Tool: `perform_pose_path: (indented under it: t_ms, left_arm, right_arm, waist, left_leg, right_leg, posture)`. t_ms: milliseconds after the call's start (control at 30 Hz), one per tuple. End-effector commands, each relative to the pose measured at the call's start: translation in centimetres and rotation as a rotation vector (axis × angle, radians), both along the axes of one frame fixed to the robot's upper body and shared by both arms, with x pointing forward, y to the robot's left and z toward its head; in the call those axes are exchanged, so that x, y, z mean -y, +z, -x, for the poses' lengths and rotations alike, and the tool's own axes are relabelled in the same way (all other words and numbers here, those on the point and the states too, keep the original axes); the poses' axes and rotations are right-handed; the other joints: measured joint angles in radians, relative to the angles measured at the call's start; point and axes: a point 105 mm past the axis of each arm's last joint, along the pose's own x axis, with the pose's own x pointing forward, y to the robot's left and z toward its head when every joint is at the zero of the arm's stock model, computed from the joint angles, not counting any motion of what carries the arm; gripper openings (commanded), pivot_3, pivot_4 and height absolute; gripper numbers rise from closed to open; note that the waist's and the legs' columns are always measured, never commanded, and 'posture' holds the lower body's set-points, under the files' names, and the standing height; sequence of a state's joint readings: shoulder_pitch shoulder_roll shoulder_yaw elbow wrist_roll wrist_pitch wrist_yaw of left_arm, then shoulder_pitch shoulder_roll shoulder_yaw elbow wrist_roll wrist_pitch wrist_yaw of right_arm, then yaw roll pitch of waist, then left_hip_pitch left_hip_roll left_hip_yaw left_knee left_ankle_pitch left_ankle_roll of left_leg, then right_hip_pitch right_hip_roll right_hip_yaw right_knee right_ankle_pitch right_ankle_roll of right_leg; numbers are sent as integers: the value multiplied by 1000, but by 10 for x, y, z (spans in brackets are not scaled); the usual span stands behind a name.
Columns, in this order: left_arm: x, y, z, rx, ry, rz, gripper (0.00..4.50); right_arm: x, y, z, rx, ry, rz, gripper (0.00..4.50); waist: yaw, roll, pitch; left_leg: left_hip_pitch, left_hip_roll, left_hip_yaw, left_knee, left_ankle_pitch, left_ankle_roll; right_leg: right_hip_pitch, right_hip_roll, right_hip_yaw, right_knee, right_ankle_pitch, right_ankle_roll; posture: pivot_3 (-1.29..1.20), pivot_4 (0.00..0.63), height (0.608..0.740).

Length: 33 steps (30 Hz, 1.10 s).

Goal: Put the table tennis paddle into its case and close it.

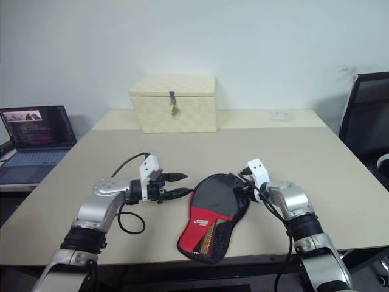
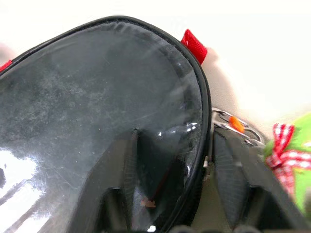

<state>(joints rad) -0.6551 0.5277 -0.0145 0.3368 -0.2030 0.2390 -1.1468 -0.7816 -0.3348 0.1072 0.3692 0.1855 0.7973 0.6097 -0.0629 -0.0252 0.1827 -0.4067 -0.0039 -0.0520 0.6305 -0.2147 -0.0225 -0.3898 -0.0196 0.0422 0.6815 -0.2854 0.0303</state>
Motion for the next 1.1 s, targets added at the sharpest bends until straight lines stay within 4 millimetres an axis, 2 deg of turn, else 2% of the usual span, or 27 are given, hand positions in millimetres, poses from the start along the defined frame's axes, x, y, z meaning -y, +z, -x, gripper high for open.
perform_pose_path:
  t_ms: [33,133,167,367,567,767,967,1100]
  left_arm:
    - [0,14,2,50,-13,5,3103]
    - [2,13,1,50,-18,5,3103]
    - [3,13,1,51,-20,5,3103]
    - [3,13,1,51,-23,0,3103]
    - [4,11,3,46,-27,-3,3103]
    - [4,11,3,45,-25,-6,3103]
    - [4,10,3,47,-23,-9,3103]
    - [6,9,2,48,-28,-10,3103]
  right_arm:
    - [-10,6,-2,24,34,-21,980]
    - [-12,7,-6,30,31,-26,157]
    - [-13,8,-7,33,34,-26,32]
    - [-27,14,-14,65,76,-15,32]
    - [-57,26,-18,105,159,-19,32]
    - [-73,27,-20,124,203,-5,32]
    - [-58,13,-24,86,149,52,32]
    - [-43,5,-26,88,113,103,1229]
  waist:
    - [0,0,0]
    - [-1,0,0]
    - [-2,0,0]
    - [-19,0,0]
    - [-27,0,0]
    - [-21,0,0]
    - [-17,0,0]
    - [-14,1,0]
  left_leg:
    - [0,0,0,0,0,0]
    - [0,0,0,0,0,0]
    - [1,0,0,0,0,0]
    - [3,1,2,0,0,0]
    - [5,3,3,-1,0,0]
    - [3,3,1,-3,0,0]
    - [1,1,0,-3,0,0]
    - [1,0,-1,-3,0,0]
  right_leg:
    - [0,0,0,0,0,0]
    - [0,0,0,0,0,0]
    - [0,0,0,0,0,0]
    - [1,0,1,1,1,-1]
    - [1,1,2,1,1,-2]
    - [0,1,1,-1,0,-3]
    - [0,0,0,-1,0,-3]
    - [0,0,-1,-1,0,-3]
  posture:
    - [0,150,740]
    - [0,150,740]
    - [0,150,740]
    - [0,150,740]
    - [0,150,740]
    - [0,150,740]
    - [0,150,740]
    - [0,150,740]
